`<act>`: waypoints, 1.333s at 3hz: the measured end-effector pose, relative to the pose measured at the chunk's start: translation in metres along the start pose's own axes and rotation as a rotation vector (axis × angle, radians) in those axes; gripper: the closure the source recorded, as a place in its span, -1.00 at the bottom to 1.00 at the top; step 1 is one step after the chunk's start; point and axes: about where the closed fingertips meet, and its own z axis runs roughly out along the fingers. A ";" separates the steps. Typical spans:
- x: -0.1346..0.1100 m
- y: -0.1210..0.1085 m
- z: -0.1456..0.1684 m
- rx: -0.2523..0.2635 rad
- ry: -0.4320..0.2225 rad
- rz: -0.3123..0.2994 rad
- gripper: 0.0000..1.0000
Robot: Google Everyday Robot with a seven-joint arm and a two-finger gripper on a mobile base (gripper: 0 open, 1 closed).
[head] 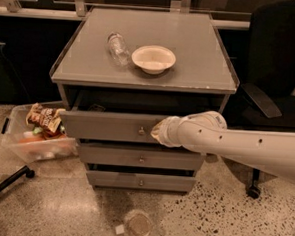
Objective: Close top drawer
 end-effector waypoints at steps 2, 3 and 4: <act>0.002 -0.019 -0.005 0.061 0.024 0.008 -0.22; 0.003 -0.019 -0.005 0.062 0.025 0.012 -0.69; -0.002 -0.003 0.000 0.031 0.000 0.025 -1.00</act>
Offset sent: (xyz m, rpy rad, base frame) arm 0.0102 -0.0061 0.0062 -0.0348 -0.0503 -0.0860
